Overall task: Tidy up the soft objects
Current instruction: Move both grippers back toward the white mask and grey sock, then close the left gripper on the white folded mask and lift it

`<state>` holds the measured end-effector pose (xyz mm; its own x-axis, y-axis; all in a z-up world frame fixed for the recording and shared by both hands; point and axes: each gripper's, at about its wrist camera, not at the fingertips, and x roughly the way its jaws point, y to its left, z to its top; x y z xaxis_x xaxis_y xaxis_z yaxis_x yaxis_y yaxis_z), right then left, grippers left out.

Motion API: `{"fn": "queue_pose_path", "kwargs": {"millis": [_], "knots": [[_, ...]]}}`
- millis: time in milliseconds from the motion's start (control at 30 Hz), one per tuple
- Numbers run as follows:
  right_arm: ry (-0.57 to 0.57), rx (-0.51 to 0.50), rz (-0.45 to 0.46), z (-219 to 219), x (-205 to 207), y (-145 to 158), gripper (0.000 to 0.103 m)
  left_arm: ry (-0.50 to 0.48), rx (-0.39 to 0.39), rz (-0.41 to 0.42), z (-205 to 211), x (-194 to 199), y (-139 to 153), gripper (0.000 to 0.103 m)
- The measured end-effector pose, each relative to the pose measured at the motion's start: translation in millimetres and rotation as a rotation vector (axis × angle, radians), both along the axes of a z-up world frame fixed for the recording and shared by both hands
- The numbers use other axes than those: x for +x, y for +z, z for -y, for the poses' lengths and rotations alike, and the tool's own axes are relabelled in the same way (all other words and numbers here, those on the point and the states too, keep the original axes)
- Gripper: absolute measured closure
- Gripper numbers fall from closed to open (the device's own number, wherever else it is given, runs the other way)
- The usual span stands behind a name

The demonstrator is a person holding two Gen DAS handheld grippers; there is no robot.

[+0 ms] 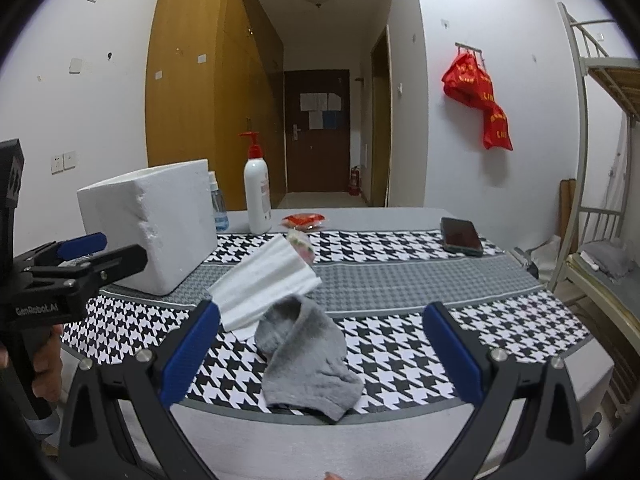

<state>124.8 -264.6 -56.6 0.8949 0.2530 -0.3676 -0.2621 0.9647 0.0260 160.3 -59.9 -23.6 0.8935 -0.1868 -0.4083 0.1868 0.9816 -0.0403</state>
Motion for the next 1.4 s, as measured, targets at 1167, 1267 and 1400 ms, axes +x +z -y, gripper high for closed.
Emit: {"fn": "queue_pose_path", "kwargs": {"millis": [1167, 1267, 1400], "knots": [[0.008, 0.035, -0.146, 9, 46, -32, 0.001, -0.176, 0.133, -0.168, 44, 84, -23, 0.01], [0.011, 0.029, -0.151, 7, 49, -32, 0.001, -0.211, 0.14, -0.199, 45, 92, -29, 0.022], [0.018, 0.023, -0.154, 2, 52, -30, 0.001, -0.232, 0.139, -0.231, 44, 97, -37, 0.039]]}}
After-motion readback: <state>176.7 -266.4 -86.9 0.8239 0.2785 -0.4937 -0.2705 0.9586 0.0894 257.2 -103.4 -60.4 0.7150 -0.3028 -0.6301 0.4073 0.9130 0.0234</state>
